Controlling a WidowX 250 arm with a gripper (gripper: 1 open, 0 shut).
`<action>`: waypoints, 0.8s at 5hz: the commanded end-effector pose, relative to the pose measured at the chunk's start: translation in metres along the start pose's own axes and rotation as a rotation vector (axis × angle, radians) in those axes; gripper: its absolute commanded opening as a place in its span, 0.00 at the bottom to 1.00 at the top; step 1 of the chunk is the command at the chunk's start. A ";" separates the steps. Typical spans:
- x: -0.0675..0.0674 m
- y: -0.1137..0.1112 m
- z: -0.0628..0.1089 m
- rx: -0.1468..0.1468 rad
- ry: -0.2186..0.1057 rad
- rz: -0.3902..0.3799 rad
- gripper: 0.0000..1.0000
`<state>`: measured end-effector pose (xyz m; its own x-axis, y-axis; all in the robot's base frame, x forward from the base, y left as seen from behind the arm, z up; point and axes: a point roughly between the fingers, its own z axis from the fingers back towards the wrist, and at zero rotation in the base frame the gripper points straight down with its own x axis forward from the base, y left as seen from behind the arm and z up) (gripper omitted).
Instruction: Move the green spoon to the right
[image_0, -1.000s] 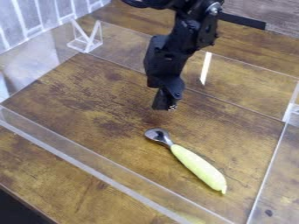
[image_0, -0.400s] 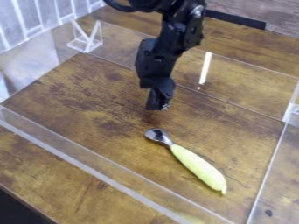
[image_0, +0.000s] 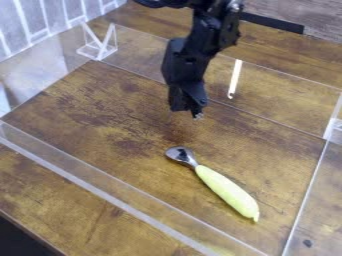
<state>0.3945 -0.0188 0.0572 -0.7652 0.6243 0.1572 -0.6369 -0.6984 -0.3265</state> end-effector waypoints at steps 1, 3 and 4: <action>-0.005 0.008 0.016 -0.013 0.027 0.031 1.00; 0.006 -0.004 0.005 -0.008 0.076 -0.076 0.00; 0.009 -0.013 0.000 -0.012 0.099 -0.130 0.00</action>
<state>0.3912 -0.0084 0.0370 -0.6439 0.7480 0.1611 -0.7570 -0.5920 -0.2768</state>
